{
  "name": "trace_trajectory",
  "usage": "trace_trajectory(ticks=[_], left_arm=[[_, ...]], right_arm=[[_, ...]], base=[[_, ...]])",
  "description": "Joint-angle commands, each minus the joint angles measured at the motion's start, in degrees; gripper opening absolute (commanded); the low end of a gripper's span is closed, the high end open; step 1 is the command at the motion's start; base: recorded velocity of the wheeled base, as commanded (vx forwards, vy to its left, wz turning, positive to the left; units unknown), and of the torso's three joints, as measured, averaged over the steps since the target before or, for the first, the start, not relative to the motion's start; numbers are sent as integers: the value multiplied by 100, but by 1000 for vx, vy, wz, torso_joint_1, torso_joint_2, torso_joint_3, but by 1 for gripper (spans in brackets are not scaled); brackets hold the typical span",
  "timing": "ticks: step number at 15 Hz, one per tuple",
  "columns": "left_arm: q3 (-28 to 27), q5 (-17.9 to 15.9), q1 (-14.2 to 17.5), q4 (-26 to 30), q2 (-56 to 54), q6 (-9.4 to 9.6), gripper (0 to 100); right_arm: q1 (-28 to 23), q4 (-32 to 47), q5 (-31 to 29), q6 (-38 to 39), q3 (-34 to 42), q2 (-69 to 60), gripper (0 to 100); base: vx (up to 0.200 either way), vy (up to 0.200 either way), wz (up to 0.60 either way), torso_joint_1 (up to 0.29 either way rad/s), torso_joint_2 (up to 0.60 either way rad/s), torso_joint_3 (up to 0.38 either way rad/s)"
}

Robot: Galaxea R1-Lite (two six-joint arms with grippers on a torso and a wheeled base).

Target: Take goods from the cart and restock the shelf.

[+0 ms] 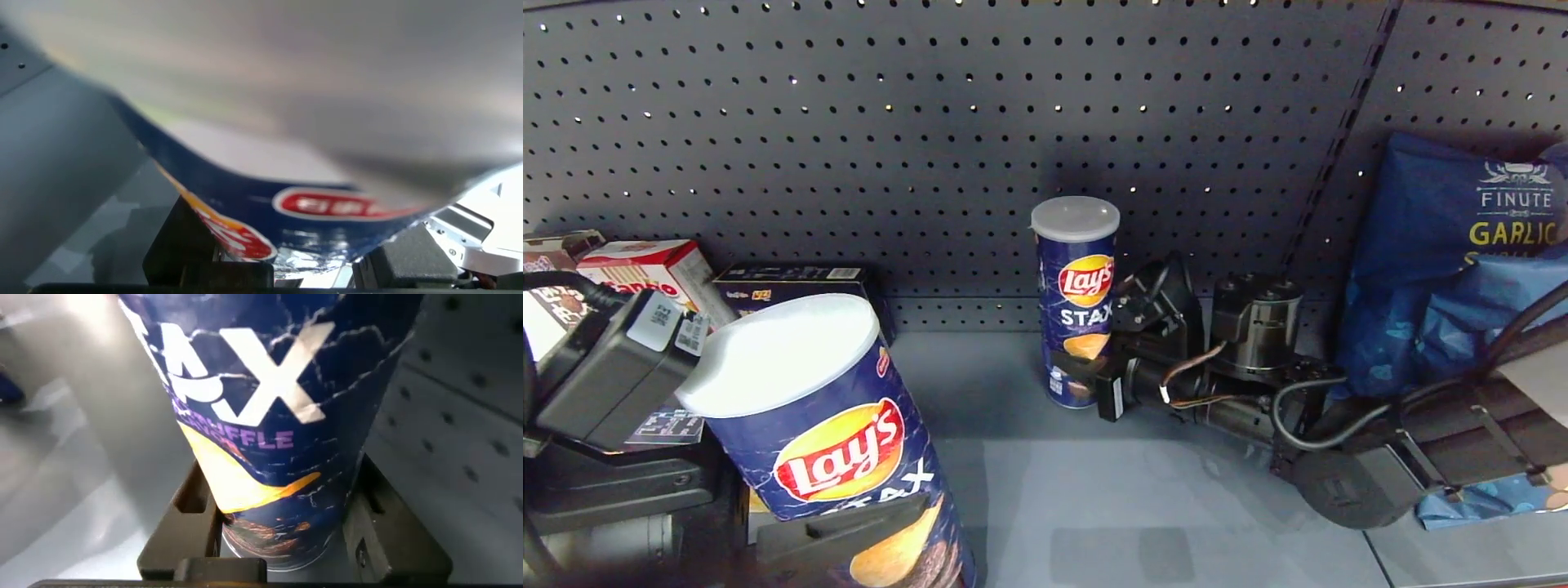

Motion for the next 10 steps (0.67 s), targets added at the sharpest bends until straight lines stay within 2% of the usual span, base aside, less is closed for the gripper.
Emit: trace_trajectory(ticks=[1,2,8,10], left_arm=[[-5,-1,0,-1,-26,0,0],[-5,-10,-9,8,-35,0,0],[-101,-1,-9,8,-26,9,0],[-101,140,-9,17,-26,9,0]], right_arm=[[136,-30,-342,-18,320,-419,0],[267,-127,-720,-18,514,-586,0],[777,-320,-1115,9,1524,-1360,0],[953,-435,-1247,35,1946,-1500,0]], base=[[0,0,0,0,0,0],[0,0,0,0,0,0],[0,0,0,0,0,0],[0,0,0,0,0,0]])
